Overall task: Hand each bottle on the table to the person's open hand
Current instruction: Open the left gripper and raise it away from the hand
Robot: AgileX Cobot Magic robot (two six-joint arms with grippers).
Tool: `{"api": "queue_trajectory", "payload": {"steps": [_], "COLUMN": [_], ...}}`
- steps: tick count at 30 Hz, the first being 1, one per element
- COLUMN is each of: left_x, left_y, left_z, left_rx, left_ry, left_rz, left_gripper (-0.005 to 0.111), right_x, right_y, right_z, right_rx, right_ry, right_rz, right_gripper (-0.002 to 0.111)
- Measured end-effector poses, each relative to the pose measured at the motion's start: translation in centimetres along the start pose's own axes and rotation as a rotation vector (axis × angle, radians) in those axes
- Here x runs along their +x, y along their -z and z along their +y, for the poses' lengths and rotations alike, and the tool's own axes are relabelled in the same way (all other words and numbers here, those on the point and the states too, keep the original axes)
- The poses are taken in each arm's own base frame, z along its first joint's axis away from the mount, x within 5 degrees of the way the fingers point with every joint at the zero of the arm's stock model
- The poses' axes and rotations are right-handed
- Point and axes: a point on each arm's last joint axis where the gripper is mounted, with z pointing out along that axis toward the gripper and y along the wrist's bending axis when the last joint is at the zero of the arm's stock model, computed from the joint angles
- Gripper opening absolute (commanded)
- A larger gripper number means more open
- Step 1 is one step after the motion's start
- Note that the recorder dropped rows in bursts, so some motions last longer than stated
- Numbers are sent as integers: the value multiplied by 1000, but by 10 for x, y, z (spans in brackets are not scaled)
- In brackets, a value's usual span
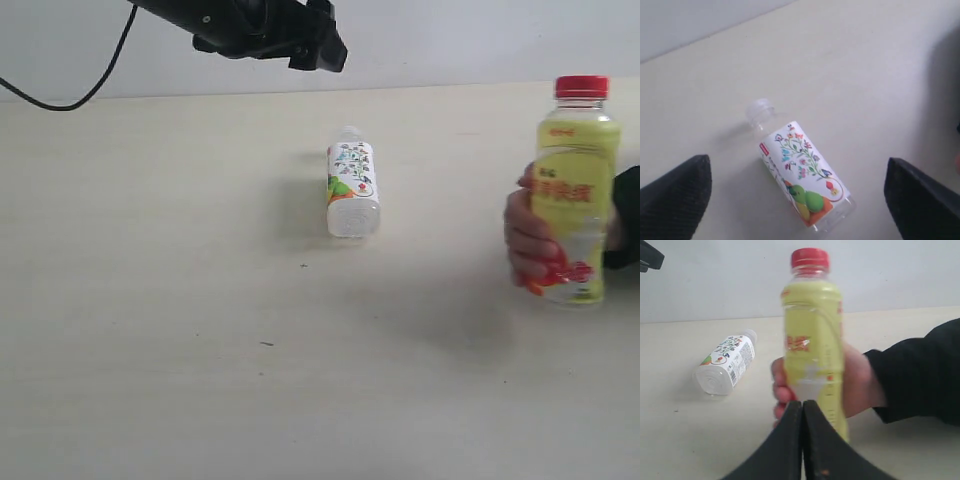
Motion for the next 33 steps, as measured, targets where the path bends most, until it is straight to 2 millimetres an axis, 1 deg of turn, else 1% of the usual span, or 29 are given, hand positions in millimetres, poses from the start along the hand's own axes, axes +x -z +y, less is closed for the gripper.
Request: {"api": "queue_trajectory", "payload": {"steps": [7, 11, 17, 24, 28, 33], "left_x": [-6, -7, -8, -9, -20, -35], "left_y": [0, 0, 0, 1, 6, 5], "left_z": [3, 3, 4, 4, 4, 6], "left_rx": [-30, -40, -48, -53, -63, -82], "left_ry": [-95, -193, -233, -104, -68, 19], "left_rz": [-66, -79, -78, -82, -75, -18], "left_gripper": [89, 89, 89, 89, 89, 85], "right_x": [0, 0, 0, 0, 0, 0], "right_y": [0, 0, 0, 0, 0, 0], "right_z": [0, 0, 0, 0, 0, 0], "right_rx": [0, 0, 0, 0, 0, 0], "right_ry": [0, 0, 0, 0, 0, 0], "right_rz": [0, 0, 0, 0, 0, 0], "right_gripper": [0, 0, 0, 0, 0, 0]}}
